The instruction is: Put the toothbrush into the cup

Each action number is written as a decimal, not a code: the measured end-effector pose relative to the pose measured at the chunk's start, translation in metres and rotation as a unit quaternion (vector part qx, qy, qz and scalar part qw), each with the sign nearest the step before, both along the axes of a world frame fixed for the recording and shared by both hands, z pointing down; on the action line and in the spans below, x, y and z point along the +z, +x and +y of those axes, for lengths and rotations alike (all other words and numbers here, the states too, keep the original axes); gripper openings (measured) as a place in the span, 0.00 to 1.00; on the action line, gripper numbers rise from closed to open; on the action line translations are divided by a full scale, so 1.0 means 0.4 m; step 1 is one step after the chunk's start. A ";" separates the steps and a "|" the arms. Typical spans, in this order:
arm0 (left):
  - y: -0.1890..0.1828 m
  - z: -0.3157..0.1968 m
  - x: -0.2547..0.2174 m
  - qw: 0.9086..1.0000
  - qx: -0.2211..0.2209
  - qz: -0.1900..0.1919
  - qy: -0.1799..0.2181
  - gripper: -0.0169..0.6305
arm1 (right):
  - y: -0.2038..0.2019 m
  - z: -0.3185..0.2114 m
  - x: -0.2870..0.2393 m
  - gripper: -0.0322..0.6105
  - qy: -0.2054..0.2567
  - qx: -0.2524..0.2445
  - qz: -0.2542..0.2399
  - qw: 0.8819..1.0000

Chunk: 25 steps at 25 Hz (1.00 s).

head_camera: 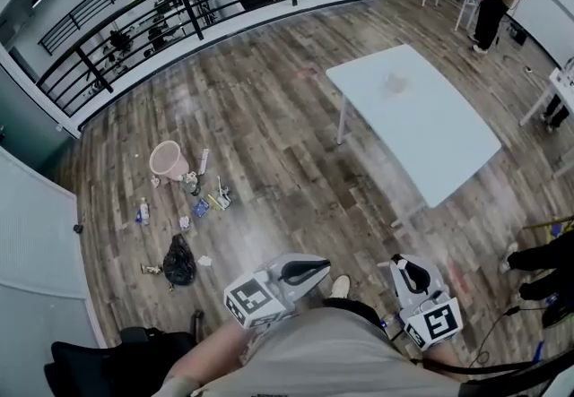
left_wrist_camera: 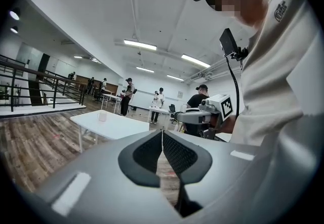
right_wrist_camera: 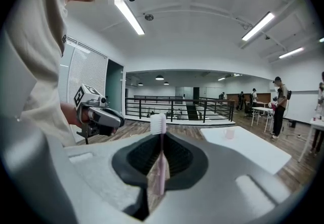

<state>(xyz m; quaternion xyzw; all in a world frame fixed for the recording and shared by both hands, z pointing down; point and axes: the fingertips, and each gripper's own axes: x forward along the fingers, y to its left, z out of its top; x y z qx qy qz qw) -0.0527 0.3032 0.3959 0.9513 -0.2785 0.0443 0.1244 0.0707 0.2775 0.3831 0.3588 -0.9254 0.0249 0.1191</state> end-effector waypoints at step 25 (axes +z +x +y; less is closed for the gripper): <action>0.164 -0.446 0.016 1.000 0.005 -0.009 0.005 0.03 | 0.168 -0.410 0.063 0.09 -0.018 0.017 -0.012 1.000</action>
